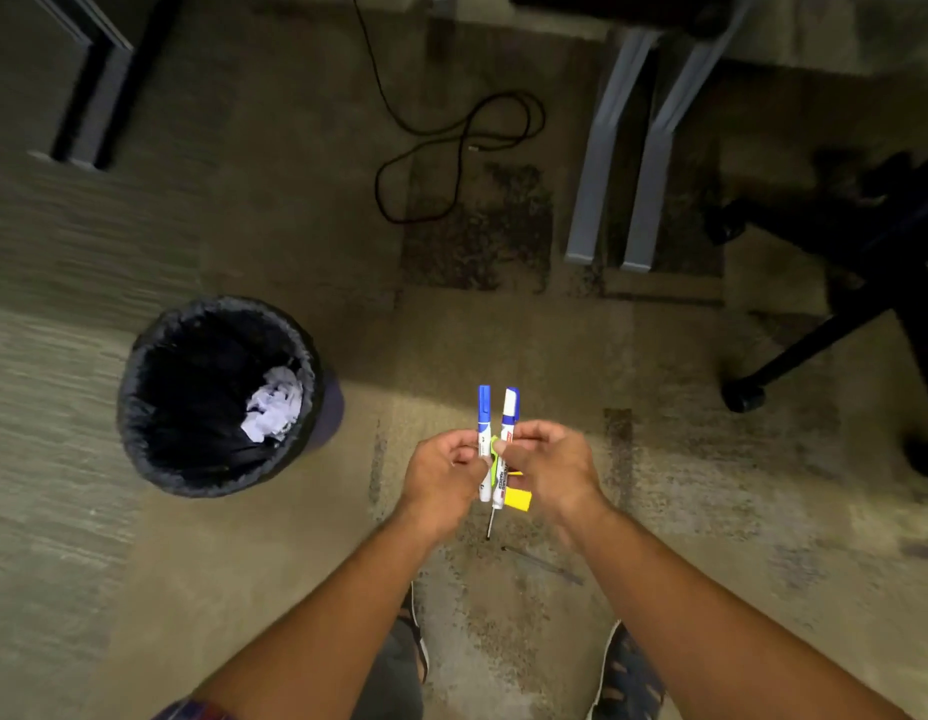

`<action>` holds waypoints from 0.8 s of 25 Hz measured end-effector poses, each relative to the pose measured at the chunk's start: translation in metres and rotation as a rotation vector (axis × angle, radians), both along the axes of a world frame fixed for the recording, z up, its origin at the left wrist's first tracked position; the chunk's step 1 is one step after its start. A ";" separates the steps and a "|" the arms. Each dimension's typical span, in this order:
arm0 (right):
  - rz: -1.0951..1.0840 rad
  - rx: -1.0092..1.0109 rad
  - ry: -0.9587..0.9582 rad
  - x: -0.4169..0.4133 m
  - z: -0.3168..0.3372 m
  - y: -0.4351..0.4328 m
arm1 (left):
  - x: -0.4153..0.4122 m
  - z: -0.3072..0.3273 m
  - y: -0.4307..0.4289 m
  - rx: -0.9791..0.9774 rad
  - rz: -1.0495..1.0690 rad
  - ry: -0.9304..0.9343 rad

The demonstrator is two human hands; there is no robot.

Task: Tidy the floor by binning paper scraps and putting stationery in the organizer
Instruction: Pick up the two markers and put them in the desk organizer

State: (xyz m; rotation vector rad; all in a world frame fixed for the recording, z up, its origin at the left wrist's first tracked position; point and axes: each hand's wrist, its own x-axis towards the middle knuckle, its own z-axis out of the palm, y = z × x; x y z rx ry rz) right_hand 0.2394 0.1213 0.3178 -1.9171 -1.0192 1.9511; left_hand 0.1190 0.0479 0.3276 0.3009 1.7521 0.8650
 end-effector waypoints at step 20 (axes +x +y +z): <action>0.014 0.323 0.197 0.022 0.377 0.045 | 0.000 0.387 0.047 0.414 -0.262 0.122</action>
